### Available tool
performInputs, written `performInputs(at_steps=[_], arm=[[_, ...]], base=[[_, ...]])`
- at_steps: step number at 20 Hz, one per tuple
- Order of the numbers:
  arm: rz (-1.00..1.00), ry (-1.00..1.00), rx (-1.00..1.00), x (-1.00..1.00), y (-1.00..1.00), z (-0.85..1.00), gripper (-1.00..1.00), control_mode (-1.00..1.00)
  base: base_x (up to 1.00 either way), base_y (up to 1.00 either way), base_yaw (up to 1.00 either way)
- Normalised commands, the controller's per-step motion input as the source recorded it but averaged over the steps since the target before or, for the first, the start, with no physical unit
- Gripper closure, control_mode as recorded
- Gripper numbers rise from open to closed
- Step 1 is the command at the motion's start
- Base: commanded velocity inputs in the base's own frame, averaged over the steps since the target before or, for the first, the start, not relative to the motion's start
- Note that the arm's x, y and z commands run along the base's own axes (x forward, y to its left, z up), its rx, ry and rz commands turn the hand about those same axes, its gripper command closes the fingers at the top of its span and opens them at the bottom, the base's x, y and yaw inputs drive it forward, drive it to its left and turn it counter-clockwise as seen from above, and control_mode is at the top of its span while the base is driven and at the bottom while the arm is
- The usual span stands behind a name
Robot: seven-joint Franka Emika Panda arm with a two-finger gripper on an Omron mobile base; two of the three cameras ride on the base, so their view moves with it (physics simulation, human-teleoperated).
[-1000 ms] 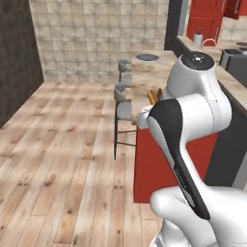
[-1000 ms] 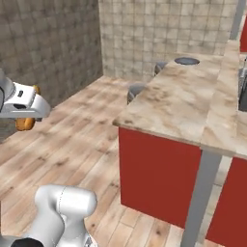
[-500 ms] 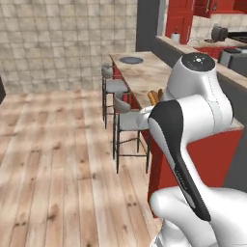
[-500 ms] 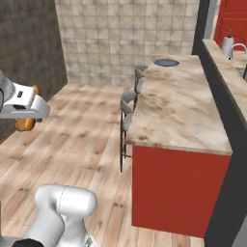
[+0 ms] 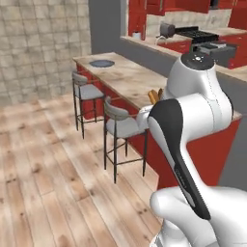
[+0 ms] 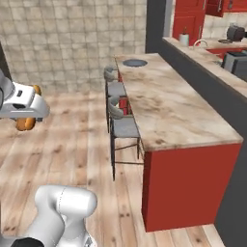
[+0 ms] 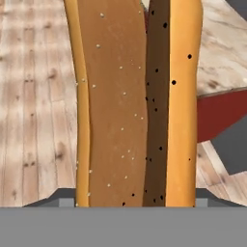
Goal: Move the hot dog bun to the plate on the dining table and place the condiment next to that plate. Then navigate to the fridge and take the sausage and place it on the plate as well.
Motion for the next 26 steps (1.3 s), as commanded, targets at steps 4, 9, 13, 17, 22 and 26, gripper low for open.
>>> performInputs(at_steps=[4, 9, 13, 17, 22, 26], arm=[[0.00, 0.00, 0.00, 0.00, 0.00, 0.00, 1.00, 1.00], [0.00, 0.00, 0.00, 0.00, 0.00, 0.00, 1.00, 1.00], [0.00, 0.00, 0.00, 0.00, 0.00, 0.00, 1.00, 1.00], [0.00, 0.00, 0.00, 0.00, 0.00, 0.00, 1.00, 1.00], [0.00, 0.00, 0.00, 0.00, 0.00, 0.00, 1.00, 1.00], [0.00, 0.00, 0.00, 0.00, 0.00, 0.00, 1.00, 1.00]], base=[[0.42, 1.00, -0.53], [0.41, 1.00, -0.53], [0.38, 1.00, -0.53], [0.24, 1.00, -0.51], [0.01, 1.00, -0.40], [0.00, 1.00, -0.33]])
